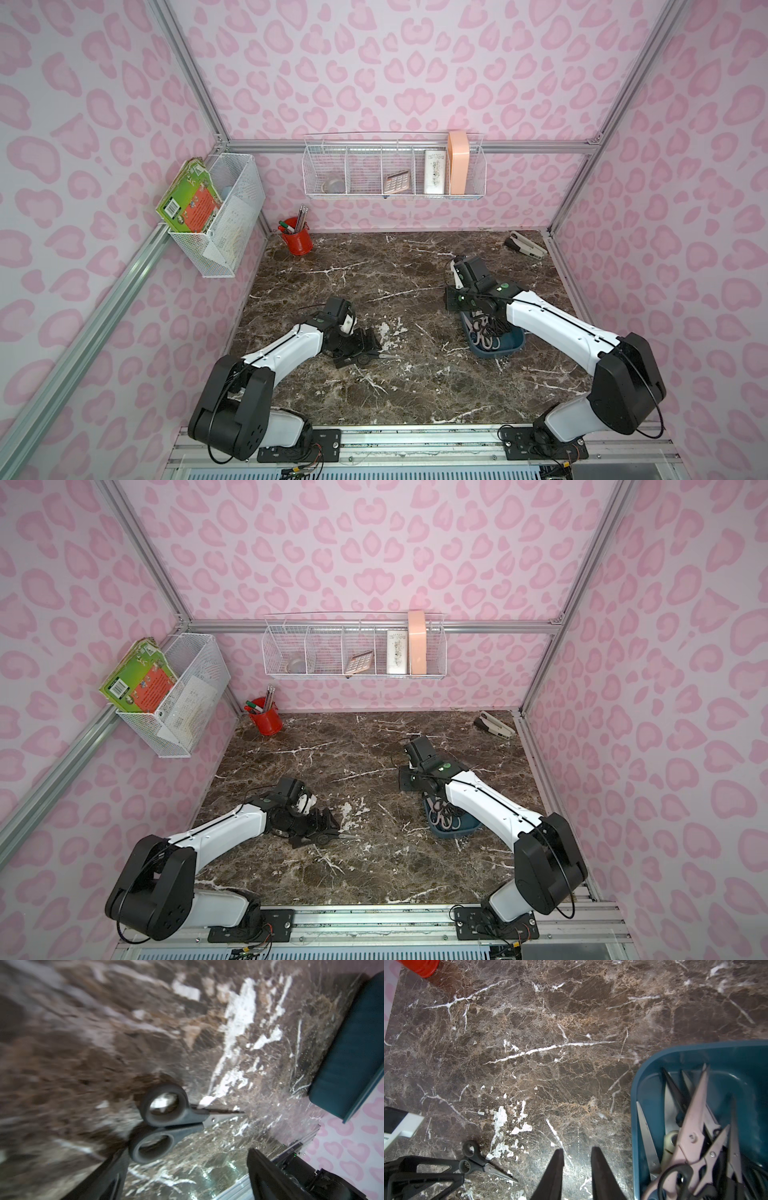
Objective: Put the scissors into the storage box
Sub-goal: Move the scissors to the center of the board.
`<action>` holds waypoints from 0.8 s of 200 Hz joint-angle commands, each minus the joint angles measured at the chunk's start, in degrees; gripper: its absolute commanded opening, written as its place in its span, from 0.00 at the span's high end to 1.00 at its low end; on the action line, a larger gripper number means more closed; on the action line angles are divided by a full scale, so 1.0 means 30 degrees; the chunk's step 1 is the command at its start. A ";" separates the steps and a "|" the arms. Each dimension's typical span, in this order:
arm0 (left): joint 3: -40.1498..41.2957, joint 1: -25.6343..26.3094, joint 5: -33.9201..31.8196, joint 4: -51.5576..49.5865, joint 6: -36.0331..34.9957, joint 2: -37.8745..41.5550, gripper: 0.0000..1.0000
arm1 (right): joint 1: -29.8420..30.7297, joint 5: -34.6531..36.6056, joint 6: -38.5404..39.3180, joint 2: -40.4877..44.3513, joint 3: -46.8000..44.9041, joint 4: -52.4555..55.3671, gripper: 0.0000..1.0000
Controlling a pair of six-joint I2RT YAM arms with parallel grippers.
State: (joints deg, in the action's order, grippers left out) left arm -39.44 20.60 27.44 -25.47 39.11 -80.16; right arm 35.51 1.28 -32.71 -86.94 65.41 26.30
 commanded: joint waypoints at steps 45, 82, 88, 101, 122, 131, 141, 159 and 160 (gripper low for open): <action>-0.3034 0.3483 0.2303 0.3550 0.2639 -0.4267 0.07 | -0.0679 0.0083 0.0229 0.0388 -0.0496 -0.0022 0.74; -0.4043 0.3294 0.0972 0.2262 0.2177 -0.3477 0.07 | -0.0224 -0.1116 0.0434 0.0607 -0.1696 0.0313 0.75; -0.4237 0.3005 0.0508 0.1735 0.1840 -0.3176 0.07 | 0.0072 -0.1267 0.0487 0.0621 -0.1872 0.0390 0.74; -0.4709 0.2167 -0.0581 0.0496 0.1025 -0.2616 0.06 | 0.0868 -0.1544 0.0457 0.0538 -0.2208 0.0624 0.75; -0.5143 0.0475 -0.1539 -0.0450 -0.0127 -0.2146 0.06 | 0.2668 -0.2766 0.0296 0.0066 -0.2752 0.0504 0.76; -0.5379 -0.0340 -0.1645 -0.0669 -0.0653 -0.2152 0.06 | 0.3547 -0.2968 0.0152 -0.0199 -0.2829 0.0427 0.78; -0.5748 -0.1090 -0.1732 -0.0930 -0.1226 -0.2270 0.06 | 0.4532 -0.3477 -0.0141 -0.0532 -0.2948 0.0146 0.77; -0.6151 -0.2034 -0.1800 -0.0870 -0.1796 -0.2359 0.07 | 0.5674 -0.4455 -0.0727 -0.1357 -0.3348 -0.0283 0.77; -0.6185 -0.2077 -0.1797 -0.0862 -0.1850 -0.2351 0.07 | 0.5708 -0.4462 -0.0757 -0.1394 -0.3376 -0.0292 0.78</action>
State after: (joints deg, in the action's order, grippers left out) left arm -56.49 16.84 23.94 -25.65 38.50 -87.07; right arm 49.69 -7.49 -32.47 -88.90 56.36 26.41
